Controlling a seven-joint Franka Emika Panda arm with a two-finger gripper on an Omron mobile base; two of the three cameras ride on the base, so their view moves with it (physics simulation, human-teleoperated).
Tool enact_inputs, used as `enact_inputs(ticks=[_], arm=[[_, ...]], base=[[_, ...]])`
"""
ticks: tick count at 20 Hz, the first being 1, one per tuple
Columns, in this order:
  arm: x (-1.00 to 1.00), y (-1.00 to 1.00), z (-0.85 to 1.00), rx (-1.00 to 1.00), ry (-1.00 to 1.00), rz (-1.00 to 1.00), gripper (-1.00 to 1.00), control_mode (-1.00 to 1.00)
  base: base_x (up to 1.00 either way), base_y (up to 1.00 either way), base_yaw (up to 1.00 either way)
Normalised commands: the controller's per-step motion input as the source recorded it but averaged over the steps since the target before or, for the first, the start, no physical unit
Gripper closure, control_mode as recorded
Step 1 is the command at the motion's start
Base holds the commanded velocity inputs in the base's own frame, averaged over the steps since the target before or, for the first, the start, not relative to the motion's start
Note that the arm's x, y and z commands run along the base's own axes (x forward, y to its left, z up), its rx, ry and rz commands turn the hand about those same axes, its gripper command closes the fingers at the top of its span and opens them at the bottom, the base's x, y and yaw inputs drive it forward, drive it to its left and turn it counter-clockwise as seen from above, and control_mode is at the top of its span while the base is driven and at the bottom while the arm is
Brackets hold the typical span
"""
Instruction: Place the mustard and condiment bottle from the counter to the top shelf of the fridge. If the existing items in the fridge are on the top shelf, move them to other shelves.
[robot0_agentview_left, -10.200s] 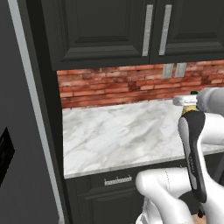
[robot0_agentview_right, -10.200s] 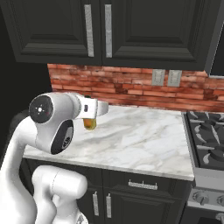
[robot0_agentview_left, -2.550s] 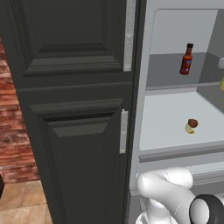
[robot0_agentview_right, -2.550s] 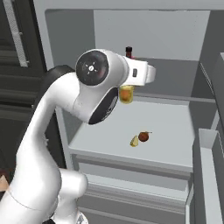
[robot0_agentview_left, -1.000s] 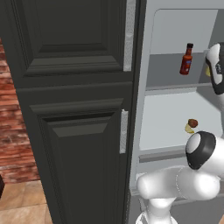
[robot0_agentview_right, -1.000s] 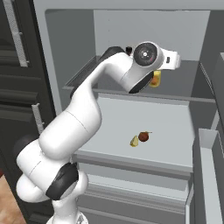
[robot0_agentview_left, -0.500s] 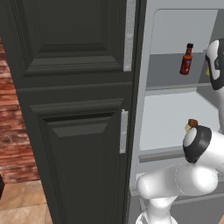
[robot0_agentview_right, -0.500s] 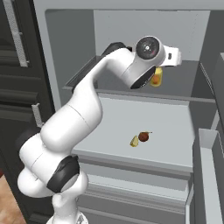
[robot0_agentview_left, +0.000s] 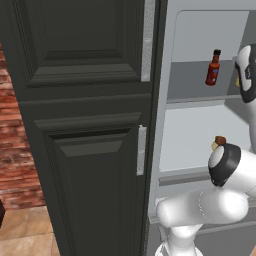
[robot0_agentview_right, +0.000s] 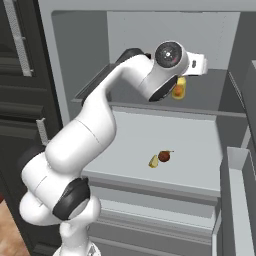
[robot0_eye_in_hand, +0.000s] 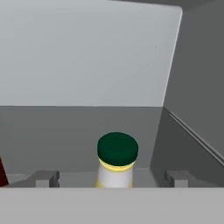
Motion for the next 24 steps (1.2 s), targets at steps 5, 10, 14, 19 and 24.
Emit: enact_inputs(ticks=[5, 10, 14, 19, 24], arm=[[-0.41, 0.0, 0.0, 0.0, -0.06, 0.0, -1.0, -1.0], [-0.98, 0.0, 0.0, 0.0, -0.18, 0.0, -1.0, -1.0], [-1.0, 0.04, 0.02, -0.01, -0.29, 0.0, -1.0, -1.0], [-1.0, 0.47, 0.1, -0.11, -0.28, 0.0, -1.0, -1.0], [-1.0, 0.79, 0.1, -0.15, -0.22, -0.05, -1.0, -1.0]], base=[[0.0, 0.0, 0.0], [0.0, 0.0, 0.0], [0.0, 0.0, 0.0], [0.0, 0.0, 0.0], [0.0, 0.0, 0.0]])
